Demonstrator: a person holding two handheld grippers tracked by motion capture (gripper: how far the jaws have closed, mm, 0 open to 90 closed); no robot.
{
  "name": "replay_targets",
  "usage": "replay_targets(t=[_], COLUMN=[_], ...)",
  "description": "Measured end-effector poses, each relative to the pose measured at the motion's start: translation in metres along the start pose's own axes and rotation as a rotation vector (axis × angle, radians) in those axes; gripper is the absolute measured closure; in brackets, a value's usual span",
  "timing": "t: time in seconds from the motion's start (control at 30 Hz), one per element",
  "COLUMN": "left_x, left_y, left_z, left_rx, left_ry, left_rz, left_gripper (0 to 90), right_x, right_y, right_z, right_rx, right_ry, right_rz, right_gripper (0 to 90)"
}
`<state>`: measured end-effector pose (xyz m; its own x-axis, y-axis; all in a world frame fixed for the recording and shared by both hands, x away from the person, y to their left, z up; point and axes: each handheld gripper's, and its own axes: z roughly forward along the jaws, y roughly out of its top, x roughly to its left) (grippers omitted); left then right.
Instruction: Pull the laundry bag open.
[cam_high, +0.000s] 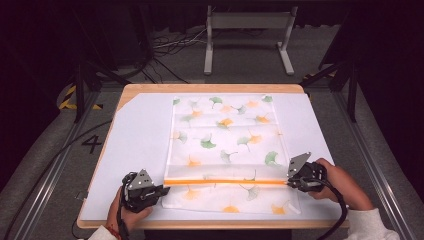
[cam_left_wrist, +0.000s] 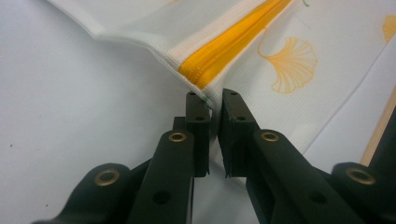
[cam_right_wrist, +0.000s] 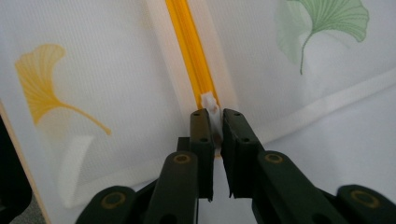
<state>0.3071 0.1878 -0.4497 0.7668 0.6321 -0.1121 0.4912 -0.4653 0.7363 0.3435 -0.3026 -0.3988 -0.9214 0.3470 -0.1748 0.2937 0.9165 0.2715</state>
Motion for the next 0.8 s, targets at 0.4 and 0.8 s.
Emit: replay_targets(t=[0.4,0.8], left_x=[-0.001,0.003], left_y=[-0.002,-0.002], left_z=[-0.008,-0.017], left_rx=[-0.011,-0.037], left_ry=[0.042,0.081], left_rz=[-0.002,0.018], left_gripper=[64.5,45.0], right_x=[0.001,-0.004], right_y=[-0.001,-0.003], right_z=[-0.003,-0.007], right_rx=[-0.016,-0.087], right_ry=[-0.004,-0.035], right_rz=[-0.006,0.036], right_gripper=[79.4,73.4])
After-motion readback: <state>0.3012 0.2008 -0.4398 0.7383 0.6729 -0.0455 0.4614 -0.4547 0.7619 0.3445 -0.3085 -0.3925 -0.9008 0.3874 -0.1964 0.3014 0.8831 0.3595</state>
